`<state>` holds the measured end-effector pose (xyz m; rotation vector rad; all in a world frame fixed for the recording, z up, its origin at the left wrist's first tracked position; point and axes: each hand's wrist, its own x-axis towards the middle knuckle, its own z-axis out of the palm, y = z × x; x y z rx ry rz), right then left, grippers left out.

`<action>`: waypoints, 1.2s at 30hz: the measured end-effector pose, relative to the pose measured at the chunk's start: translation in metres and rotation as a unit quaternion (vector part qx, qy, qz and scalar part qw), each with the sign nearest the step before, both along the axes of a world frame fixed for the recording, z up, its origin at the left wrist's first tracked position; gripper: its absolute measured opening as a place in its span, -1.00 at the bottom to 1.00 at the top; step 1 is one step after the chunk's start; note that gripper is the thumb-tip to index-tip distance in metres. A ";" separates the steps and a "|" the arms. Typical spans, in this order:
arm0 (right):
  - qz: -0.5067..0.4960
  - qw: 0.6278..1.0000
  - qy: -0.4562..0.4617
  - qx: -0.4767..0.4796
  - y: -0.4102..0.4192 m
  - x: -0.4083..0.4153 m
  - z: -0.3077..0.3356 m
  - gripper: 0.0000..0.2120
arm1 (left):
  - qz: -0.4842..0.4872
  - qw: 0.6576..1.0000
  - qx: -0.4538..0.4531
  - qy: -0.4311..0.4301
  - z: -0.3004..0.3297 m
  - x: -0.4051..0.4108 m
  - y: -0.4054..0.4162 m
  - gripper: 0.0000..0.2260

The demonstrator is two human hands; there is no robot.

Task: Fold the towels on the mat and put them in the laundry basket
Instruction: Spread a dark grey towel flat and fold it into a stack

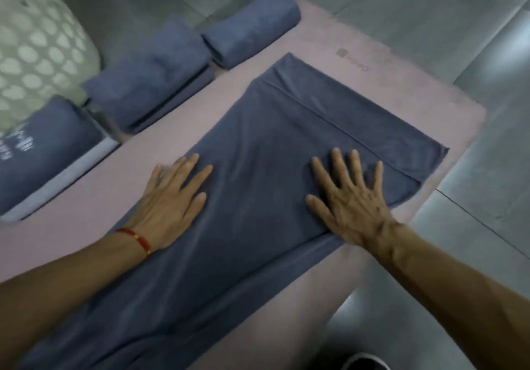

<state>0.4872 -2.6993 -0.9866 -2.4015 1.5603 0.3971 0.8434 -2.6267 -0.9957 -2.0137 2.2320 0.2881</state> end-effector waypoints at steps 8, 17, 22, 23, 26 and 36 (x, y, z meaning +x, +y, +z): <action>0.330 0.943 -0.039 -0.010 0.084 0.147 0.023 -0.37 | 0.253 0.962 0.077 -0.066 0.029 0.111 0.235 -0.31; 0.576 0.814 0.066 0.030 0.134 0.264 0.118 -0.38 | 0.298 0.946 0.125 0.033 0.025 0.112 0.353 -0.18; 0.627 0.765 0.138 0.046 0.144 0.334 0.156 -0.46 | 0.383 0.916 0.051 0.108 0.035 0.079 0.385 -0.43; 0.636 0.756 0.146 0.046 0.149 0.350 0.151 -0.47 | 0.405 0.903 0.031 0.138 0.036 0.068 0.389 -0.48; 0.643 0.756 0.115 0.048 0.173 0.396 0.120 -0.53 | 0.485 0.839 0.034 0.243 0.036 0.041 0.391 -0.63; 0.543 0.828 -0.055 0.131 0.272 0.455 0.028 -0.54 | 0.696 0.628 -0.071 0.341 0.030 0.011 0.360 -0.76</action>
